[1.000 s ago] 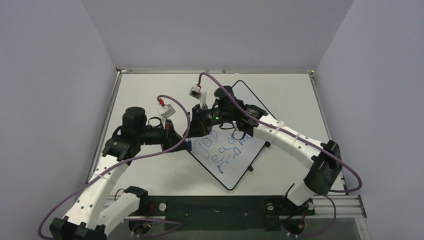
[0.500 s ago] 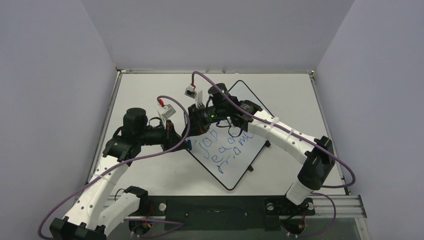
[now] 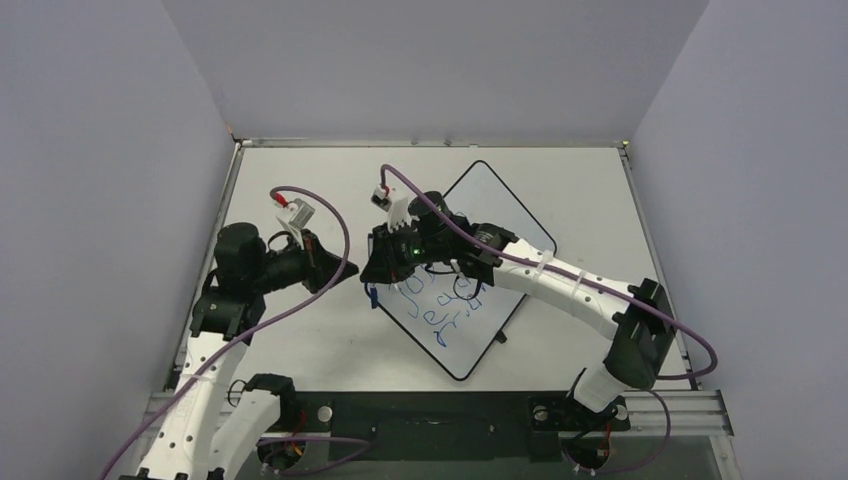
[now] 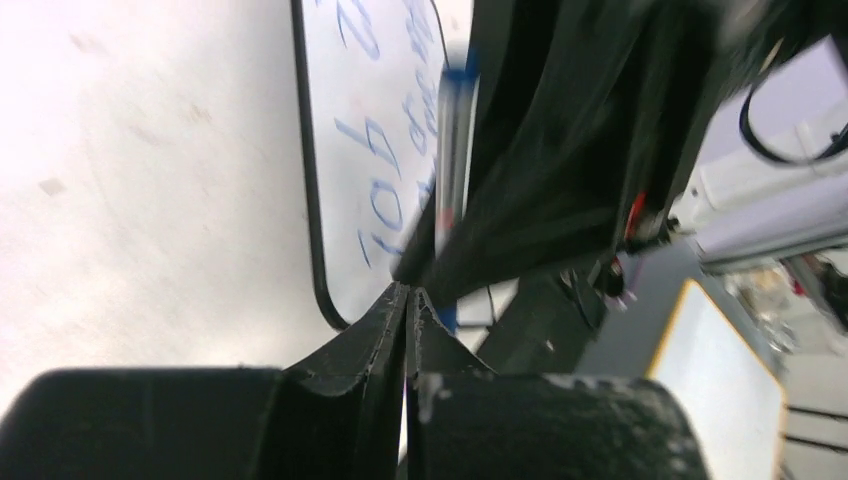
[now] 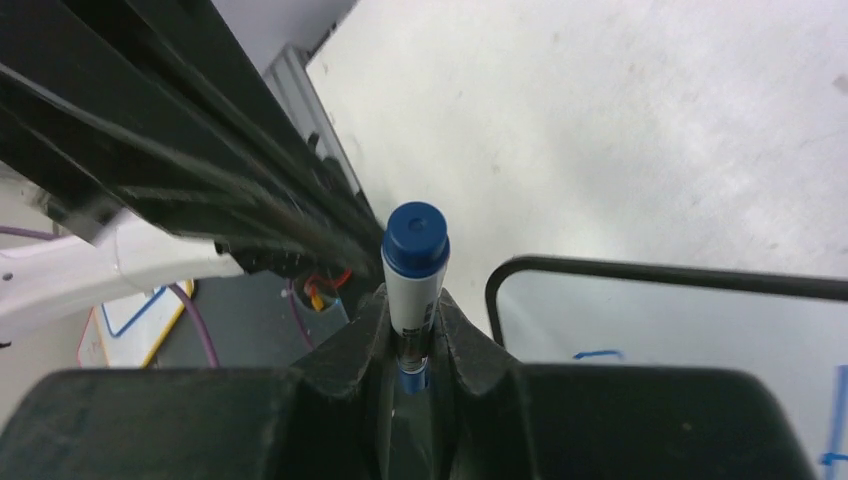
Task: Write a sentence on the whiteboard
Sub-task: Put down the whiteboard marker at the center of the board.
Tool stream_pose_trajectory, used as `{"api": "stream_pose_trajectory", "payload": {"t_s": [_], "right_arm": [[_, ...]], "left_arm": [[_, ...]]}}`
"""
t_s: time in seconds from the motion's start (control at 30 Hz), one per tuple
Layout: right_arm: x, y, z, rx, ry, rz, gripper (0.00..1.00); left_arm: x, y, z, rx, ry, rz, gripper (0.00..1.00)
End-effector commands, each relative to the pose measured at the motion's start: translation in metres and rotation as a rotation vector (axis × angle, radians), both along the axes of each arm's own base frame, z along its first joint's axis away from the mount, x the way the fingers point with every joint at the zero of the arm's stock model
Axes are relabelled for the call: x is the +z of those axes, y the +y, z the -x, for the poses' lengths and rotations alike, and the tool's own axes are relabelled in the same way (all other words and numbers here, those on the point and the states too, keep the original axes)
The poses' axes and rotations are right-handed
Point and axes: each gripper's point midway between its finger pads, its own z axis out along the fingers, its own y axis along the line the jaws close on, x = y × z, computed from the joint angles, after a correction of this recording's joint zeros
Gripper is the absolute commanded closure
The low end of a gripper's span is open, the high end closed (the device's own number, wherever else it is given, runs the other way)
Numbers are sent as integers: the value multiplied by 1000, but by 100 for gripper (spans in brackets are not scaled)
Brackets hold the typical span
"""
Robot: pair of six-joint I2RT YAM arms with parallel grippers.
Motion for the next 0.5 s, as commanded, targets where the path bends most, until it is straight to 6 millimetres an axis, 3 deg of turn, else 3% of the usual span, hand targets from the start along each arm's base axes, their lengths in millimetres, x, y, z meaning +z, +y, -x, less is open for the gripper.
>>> {"api": "stream_pose_trajectory", "payload": {"t_s": [0.0, 0.17, 0.33, 0.43, 0.47], "right_arm": [[-59, -2, 54, 91, 169, 187, 100], [-56, 0, 45, 51, 150, 186, 100], [-19, 1, 26, 9, 90, 133, 100], [5, -5, 16, -27, 44, 119, 100], [6, -11, 7, -58, 34, 130, 100]], "left_arm": [[77, 9, -26, 91, -364, 65, 100], [78, 12, -27, 117, -366, 63, 100], [78, 24, -34, 197, -370, 43, 99], [78, 33, -37, 253, -375, 26, 87], [78, 35, -38, 266, -378, 22, 79]]}}
